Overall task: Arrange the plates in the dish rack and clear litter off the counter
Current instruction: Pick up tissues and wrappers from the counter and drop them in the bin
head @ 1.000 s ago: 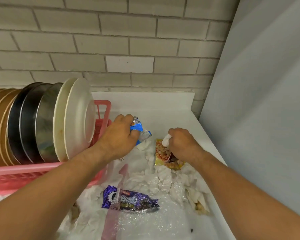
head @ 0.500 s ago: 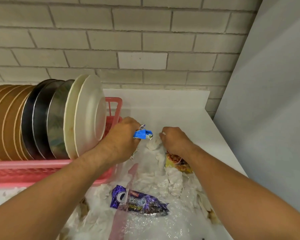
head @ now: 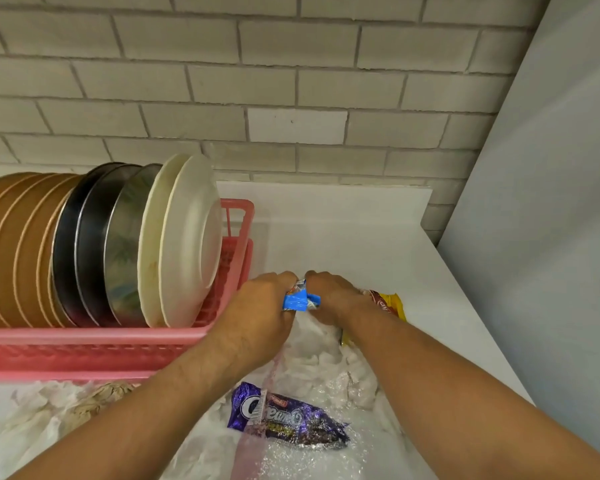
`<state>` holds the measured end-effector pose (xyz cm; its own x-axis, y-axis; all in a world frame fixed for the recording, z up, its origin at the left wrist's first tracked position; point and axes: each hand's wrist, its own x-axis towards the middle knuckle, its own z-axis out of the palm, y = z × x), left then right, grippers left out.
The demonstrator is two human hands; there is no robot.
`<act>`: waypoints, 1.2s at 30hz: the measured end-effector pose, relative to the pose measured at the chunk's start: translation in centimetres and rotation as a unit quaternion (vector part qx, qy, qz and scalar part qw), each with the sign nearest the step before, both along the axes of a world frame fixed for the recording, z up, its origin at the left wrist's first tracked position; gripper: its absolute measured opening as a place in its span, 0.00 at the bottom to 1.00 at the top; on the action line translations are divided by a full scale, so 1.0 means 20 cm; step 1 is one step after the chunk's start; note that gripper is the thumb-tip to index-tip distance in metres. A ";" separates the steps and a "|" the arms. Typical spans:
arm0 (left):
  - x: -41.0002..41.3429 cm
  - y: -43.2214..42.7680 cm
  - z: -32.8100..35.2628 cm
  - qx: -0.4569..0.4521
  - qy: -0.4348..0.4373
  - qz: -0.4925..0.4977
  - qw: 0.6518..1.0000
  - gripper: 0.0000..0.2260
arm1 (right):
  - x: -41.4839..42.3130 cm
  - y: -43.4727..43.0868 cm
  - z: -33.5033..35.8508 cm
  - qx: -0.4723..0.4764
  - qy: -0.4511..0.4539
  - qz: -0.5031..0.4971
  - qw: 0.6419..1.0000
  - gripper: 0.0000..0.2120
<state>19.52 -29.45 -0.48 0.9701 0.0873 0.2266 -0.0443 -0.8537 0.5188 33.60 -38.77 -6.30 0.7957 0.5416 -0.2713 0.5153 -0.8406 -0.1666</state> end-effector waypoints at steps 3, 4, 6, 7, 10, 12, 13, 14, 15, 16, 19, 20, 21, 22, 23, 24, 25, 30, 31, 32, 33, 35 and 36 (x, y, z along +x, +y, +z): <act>-0.03 0.01 0.01 -0.017 0.000 -0.001 1.000 0.16 | -0.01 -0.03 0.05 0.059 0.027 -0.025 0.998 0.13; -0.04 0.02 0.02 -0.019 0.005 -0.003 1.000 0.15 | -0.01 -0.05 0.08 0.087 0.028 -0.037 0.995 0.12; -0.08 0.04 0.02 -0.025 0.020 -0.016 0.999 0.13 | -0.04 -0.10 0.11 0.147 0.019 -0.064 0.987 0.07; -0.10 0.04 0.02 -0.032 0.028 -0.025 0.999 0.12 | -0.06 -0.13 0.13 0.171 0.012 -0.077 0.982 0.05; -0.18 0.05 0.03 -0.082 0.030 -0.039 0.995 0.15 | -0.18 -0.19 0.17 0.222 -0.004 -0.107 0.969 0.02; -0.25 0.06 0.06 -0.136 0.017 -0.033 0.990 0.22 | -0.28 -0.21 0.20 0.258 -0.010 -0.132 0.957 0.07; -0.29 0.07 0.08 -0.155 0.012 -0.030 0.987 0.27 | -0.33 -0.22 0.21 0.276 -0.015 -0.143 0.950 0.07; -0.33 0.08 0.10 -0.170 0.013 -0.029 0.985 0.31 | -0.39 -0.22 0.22 0.290 -0.024 -0.152 0.944 0.07; -0.37 0.10 0.12 -0.187 0.018 -0.031 0.982 0.34 | -0.44 -0.21 0.23 0.296 -0.032 -0.160 0.941 0.05; -0.42 0.13 0.14 -0.201 0.025 -0.033 0.979 0.35 | -0.50 -0.20 0.23 0.296 -0.039 -0.169 0.939 0.03; -0.55 0.22 0.17 -0.218 0.037 -0.037 0.975 0.33 | -0.71 -0.15 0.23 0.273 -0.067 -0.193 0.940 0.12; -0.59 0.26 0.16 -0.221 0.035 -0.036 0.974 0.30 | -0.78 -0.12 0.23 0.277 -0.075 -0.197 0.937 0.15; -0.63 0.30 0.16 -0.222 0.028 -0.032 0.974 0.26 | -0.86 -0.09 0.24 0.287 -0.074 -0.204 0.933 0.19; -0.67 0.34 0.14 -0.215 0.017 -0.030 0.976 0.22 | -0.94 -0.05 0.24 0.302 -0.067 -0.215 0.926 0.23; -0.70 0.37 0.13 -0.203 0.008 -0.027 0.979 0.19 | -1.01 -0.03 0.25 0.316 -0.061 -0.227 0.919 0.24; -0.73 0.40 0.12 -0.192 0.003 -0.027 0.981 0.18 | -1.07 -0.01 0.25 0.328 -0.058 -0.235 0.913 0.24; -0.77 0.43 0.11 -0.186 0.009 -0.029 0.982 0.17 | -1.15 0.02 0.25 0.341 -0.053 -0.242 0.907 0.22; -0.96 0.55 0.05 -0.187 0.018 -0.034 0.982 0.14 | -1.44 0.10 0.31 0.337 -0.047 -0.256 0.905 0.16; -0.98 0.57 0.04 -0.183 0.019 -0.031 0.982 0.12 | -1.48 0.11 0.32 0.332 -0.046 -0.258 0.906 0.15; -1.01 0.58 0.04 -0.186 0.018 -0.029 0.982 0.10 | -1.52 0.11 0.33 0.336 -0.040 -0.259 0.905 0.13; -1.04 0.60 0.04 -0.197 0.021 -0.028 0.980 0.06 | -1.56 0.12 0.33 0.349 -0.026 -0.259 0.900 0.12; -1.12 0.62 0.04 -0.229 0.023 -0.034 0.972 0.08 | -1.64 0.12 0.33 0.377 0.001 -0.255 0.890 0.09; -1.15 0.63 0.02 -0.246 0.025 -0.041 0.968 0.12 | -1.68 0.12 0.32 0.386 0.008 -0.250 0.888 0.09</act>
